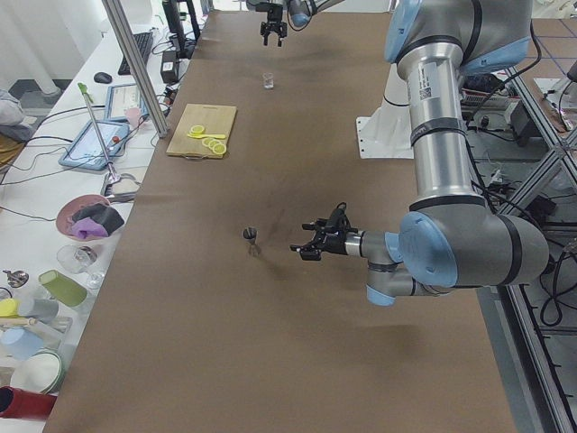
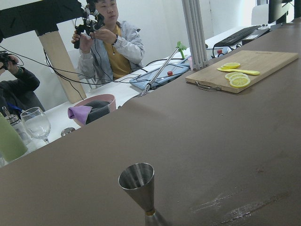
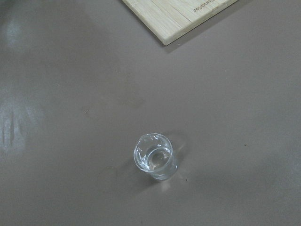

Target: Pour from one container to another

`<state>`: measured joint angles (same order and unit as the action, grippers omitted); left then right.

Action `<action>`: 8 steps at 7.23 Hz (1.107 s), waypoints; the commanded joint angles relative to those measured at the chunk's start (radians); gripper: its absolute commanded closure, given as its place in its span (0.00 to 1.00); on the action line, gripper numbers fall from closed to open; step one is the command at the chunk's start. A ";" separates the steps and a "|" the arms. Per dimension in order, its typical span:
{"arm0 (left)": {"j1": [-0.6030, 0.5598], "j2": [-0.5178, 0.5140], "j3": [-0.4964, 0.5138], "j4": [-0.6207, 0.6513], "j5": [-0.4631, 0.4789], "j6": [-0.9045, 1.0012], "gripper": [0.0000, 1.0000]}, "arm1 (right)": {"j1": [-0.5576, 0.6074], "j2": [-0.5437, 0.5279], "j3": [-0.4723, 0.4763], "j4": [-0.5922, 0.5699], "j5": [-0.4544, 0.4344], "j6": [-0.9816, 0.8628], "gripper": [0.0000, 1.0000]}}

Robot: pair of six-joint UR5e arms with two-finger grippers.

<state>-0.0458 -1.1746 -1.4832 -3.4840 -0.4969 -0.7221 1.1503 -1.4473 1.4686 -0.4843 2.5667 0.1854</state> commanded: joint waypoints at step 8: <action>0.043 0.003 -0.009 0.503 0.158 -0.520 0.00 | -0.109 0.065 -0.275 0.469 -0.087 -0.170 0.00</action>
<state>0.0040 -1.1734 -1.4915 -3.0074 -0.3244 -1.1973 1.0508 -1.4073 1.2592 -0.0694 2.5198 0.0809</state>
